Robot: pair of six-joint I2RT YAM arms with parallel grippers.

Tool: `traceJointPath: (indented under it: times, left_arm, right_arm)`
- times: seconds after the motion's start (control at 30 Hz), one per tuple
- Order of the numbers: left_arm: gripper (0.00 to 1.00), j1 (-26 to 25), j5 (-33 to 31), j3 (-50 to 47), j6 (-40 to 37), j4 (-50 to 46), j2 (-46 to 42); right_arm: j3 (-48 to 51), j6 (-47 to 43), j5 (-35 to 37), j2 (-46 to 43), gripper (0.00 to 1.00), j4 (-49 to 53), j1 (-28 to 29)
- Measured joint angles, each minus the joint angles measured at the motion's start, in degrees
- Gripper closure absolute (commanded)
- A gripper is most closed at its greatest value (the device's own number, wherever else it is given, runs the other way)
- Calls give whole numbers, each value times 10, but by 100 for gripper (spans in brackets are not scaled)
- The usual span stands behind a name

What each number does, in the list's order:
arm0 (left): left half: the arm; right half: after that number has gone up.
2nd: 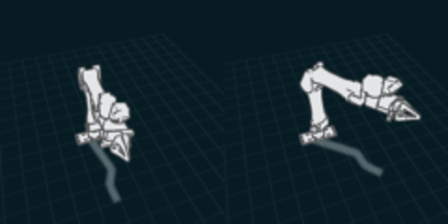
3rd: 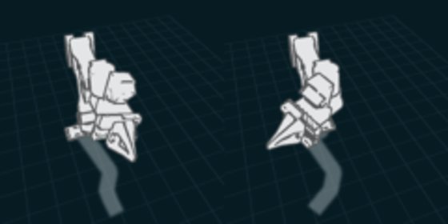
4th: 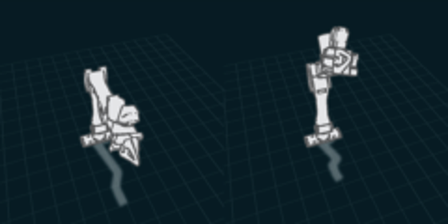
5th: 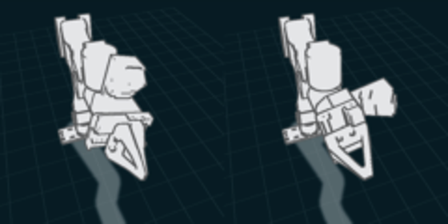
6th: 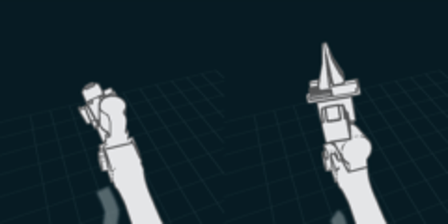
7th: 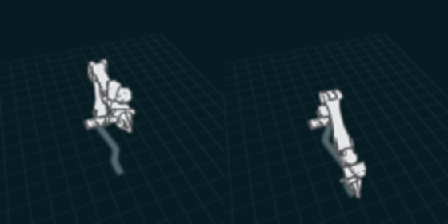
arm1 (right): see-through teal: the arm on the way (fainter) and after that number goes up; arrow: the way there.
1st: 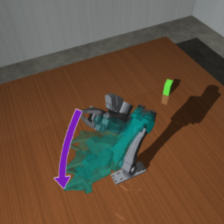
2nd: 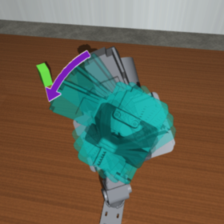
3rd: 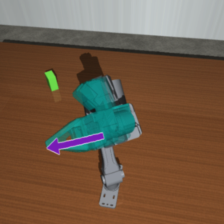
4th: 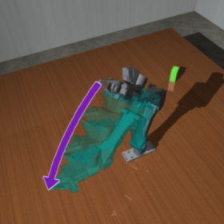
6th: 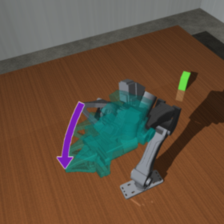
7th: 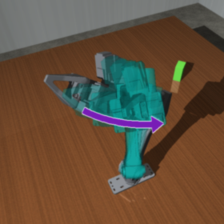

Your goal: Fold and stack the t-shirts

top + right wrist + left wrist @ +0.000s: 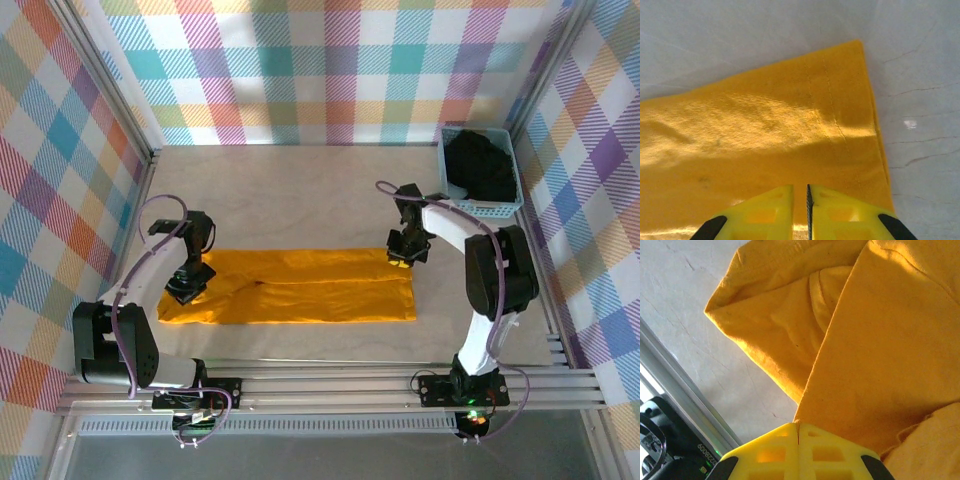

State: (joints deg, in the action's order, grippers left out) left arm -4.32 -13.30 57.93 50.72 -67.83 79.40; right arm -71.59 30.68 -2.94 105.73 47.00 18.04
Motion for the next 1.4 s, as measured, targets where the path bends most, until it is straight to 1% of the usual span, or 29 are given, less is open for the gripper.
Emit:
traceJointPath:
  times: [0.13, 0.27, 0.3, 0.33, 0.37, 0.4, 0.43, 0.47, 0.5, 0.53, 0.67, 0.77, 0.9, 0.97, 1.1, 1.2, 1.27, 1.37, 1.4]
  left_arm:
    - [100, 0, 16, 9, 11, -12, 1]
    - [100, 0, 19, 12, 14, -13, 2]
    - [98, 0, 20, 12, 14, -13, 3]
    - [93, 0, 22, 12, 14, -13, 6]
    - [84, 0, 24, 12, 14, -12, 8]
    - [70, 0, 28, 11, 11, -12, 12]
    - [58, 0, 31, 11, 14, -12, 14]
    - [53, 0, 34, 11, 13, -12, 17]
    - [50, 0, 37, 11, 14, -11, 19]
    - [49, 0, 39, 12, 15, -10, 20]
    - [50, 6, 43, 52, 12, -11, 47]
    - [55, 24, 52, 127, 6, 6, 103]
    - [68, 45, 57, 210, -9, 47, 211]
    - [74, 50, 64, 231, -17, 67, 263]
    - [78, 59, 87, 233, -28, 85, 336]
    - [78, 55, 109, 235, -36, 91, 365]
    - [78, 52, 121, 241, -38, 92, 367]
    - [78, 34, 147, 264, -38, 92, 383]
    - [77, 24, 157, 272, -37, 95, 388]
  right_arm:
    - [0, 0, -8, 7, 84, -1, 0]
    - [-1, 0, -11, 7, 84, -7, 0]
    - [-1, 0, -12, 7, 84, -7, 0]
    - [-1, 0, -12, 7, 84, -8, 0]
    - [-1, 0, -12, 7, 84, -9, 0]
    - [-1, 0, -12, 7, 84, -9, 0]
    - [-1, 0, -12, 7, 84, -9, 0]
    - [-1, 0, -12, 7, 84, -9, 0]
    - [-1, 0, -12, 7, 84, -9, 0]
    - [-2, 0, -12, 7, 84, -9, 0]
    - [-11, 0, -15, 7, 84, -8, 4]
    - [-28, 0, -22, 9, 84, -8, 17]
    - [-57, 3, -45, 33, 84, -9, 45]
    - [-70, 12, -64, 56, 84, -10, 54]
    - [-97, 26, -80, 113, 84, 15, 61]
    - [-130, 31, -80, 131, 84, 38, 49]
    - [-137, 32, -83, 137, 84, 49, 35]
    - [-147, 32, -80, 143, 84, 70, -2]
    - [-156, 31, -80, 149, 84, 79, -23]
